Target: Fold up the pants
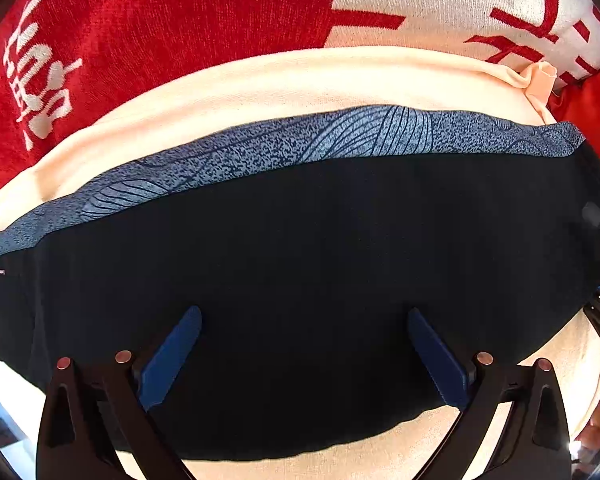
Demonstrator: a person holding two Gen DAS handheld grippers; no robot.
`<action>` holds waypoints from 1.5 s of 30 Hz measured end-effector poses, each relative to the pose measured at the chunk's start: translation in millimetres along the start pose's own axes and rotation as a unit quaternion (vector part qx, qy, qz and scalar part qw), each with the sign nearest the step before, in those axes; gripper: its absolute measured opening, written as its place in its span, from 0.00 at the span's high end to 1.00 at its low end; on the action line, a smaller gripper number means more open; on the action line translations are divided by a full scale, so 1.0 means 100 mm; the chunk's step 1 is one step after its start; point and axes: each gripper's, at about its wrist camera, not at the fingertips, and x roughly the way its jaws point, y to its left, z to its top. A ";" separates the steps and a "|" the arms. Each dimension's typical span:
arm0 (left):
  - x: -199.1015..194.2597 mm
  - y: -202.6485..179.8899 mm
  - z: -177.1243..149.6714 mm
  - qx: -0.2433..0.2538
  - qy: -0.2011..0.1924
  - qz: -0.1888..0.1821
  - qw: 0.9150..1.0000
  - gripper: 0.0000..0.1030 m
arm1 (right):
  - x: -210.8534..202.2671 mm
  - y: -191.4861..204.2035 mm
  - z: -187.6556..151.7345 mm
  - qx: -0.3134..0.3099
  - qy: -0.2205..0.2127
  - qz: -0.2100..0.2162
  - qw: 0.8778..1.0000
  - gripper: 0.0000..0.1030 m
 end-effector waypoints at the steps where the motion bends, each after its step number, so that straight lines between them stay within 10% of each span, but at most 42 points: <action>1: -0.07 -0.02 0.01 0.000 -0.006 -0.014 1.000 0.27 | 0.00 0.00 0.00 0.002 0.008 0.006 1.000 0.86; 2: -0.11 -0.05 0.01 0.004 -0.009 -0.022 1.000 0.39 | -0.03 0.03 -0.01 -0.001 0.012 0.011 1.000 0.86; 13: -0.05 -0.45 -0.07 0.064 -0.077 -0.021 0.995 0.40 | -0.21 0.79 -0.20 -0.146 0.006 0.004 0.989 0.86; 24: -0.11 0.03 -0.05 0.049 -0.065 -0.099 0.992 0.37 | -0.10 1.70 -0.78 -0.322 -0.018 -0.087 0.943 0.86; 28: -0.36 0.43 -0.11 0.022 -0.084 -0.099 0.991 0.20 | 0.00 2.03 -1.11 -0.387 -0.024 -0.123 0.913 0.86; 37: -0.54 2.09 -0.49 -0.020 -0.094 -0.035 0.995 0.19 | 0.86 2.41 -2.28 -0.522 0.008 -0.212 0.826 0.76; 40: -0.46 2.58 -0.62 -0.055 -0.079 -0.012 0.995 0.19 | 1.38 2.25 -2.74 -0.566 0.044 -0.251 0.784 0.69; 44: -0.41 3.05 -0.71 -0.072 -0.069 -0.004 0.995 0.19 | 1.78 2.11 -3.32 -0.648 0.041 -0.327 0.687 0.47; 45: -0.42 3.11 -0.71 -0.071 -0.069 -0.008 0.995 0.19 | 1.74 2.12 -3.40 -0.657 0.039 -0.321 0.681 0.43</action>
